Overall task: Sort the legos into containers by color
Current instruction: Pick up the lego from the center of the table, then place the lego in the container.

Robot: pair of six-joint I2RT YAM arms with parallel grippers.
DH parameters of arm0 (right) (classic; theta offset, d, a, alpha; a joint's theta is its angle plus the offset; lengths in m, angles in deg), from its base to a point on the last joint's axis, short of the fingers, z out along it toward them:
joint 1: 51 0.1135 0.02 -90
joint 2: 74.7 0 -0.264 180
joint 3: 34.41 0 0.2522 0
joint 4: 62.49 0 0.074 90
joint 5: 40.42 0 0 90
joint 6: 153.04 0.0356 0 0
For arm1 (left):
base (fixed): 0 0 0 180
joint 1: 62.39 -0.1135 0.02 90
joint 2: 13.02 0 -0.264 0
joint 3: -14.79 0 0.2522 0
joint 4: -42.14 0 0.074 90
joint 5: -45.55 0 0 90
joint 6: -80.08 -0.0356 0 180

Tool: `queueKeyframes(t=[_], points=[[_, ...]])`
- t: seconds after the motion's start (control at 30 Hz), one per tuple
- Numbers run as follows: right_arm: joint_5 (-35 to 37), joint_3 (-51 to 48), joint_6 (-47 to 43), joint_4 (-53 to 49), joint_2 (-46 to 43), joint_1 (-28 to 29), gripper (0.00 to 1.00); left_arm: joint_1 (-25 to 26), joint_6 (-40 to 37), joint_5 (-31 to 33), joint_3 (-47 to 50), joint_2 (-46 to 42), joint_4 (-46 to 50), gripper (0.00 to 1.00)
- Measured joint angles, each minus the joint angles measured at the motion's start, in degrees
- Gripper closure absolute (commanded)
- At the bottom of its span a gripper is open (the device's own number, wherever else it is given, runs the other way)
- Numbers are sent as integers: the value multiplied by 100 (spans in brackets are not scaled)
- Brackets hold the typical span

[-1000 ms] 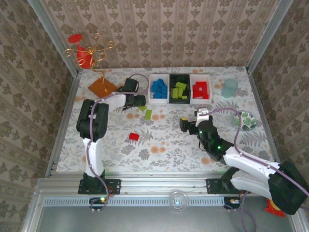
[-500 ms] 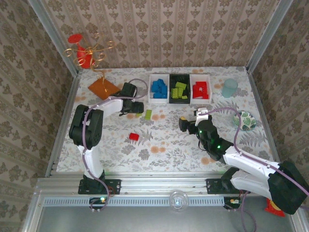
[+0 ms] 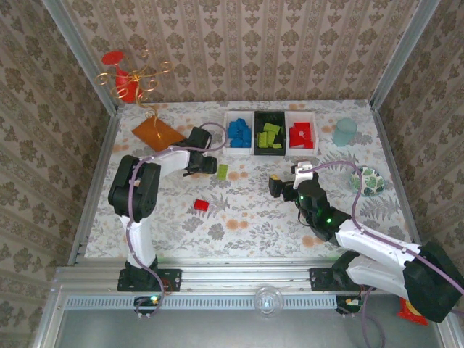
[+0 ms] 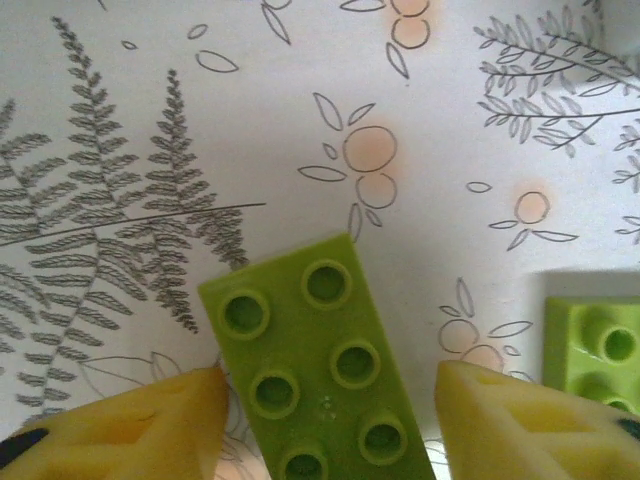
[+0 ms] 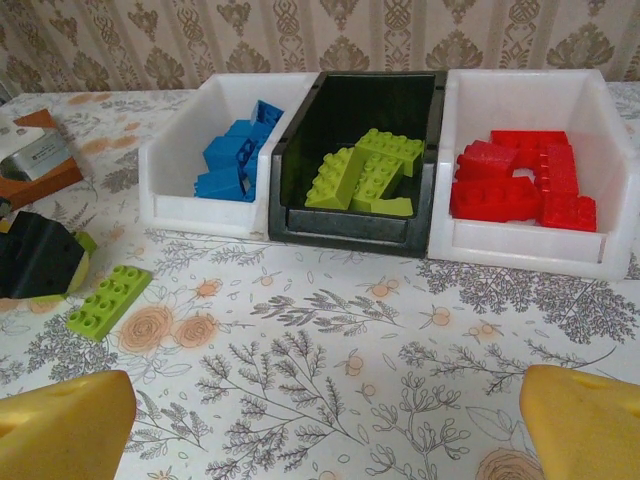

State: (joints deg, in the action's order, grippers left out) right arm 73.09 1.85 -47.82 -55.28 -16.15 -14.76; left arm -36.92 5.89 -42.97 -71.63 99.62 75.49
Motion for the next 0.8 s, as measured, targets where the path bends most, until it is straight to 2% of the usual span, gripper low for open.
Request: queueKeyframes(t=[0.23, 0.33, 0.5, 0.6, 0.7, 0.8], points=[[0, 2, 0, -20, 0, 0, 0, -4, 2, 227, -2, 13, -7, 67], [-26, 2, -4, -20, 2, -2, 0, 90, 44, 267, 76, -66, -221, 71], [-621, 4, -114, 140, 109, -11, 0, 431, 127, 197, 564, -857, -741, 73], [-831, 7, -157, 205, 168, -11, 0, 656, 153, 79, 518, -1314, -1095, 73], [-785, 4, -157, 199, 157, -11, 0, 907, 153, -37, 105, -1327, -1357, 72], [-612, 7, -155, 168, 87, -11, 0, 1132, 151, -177, -551, -966, -1493, 72]])
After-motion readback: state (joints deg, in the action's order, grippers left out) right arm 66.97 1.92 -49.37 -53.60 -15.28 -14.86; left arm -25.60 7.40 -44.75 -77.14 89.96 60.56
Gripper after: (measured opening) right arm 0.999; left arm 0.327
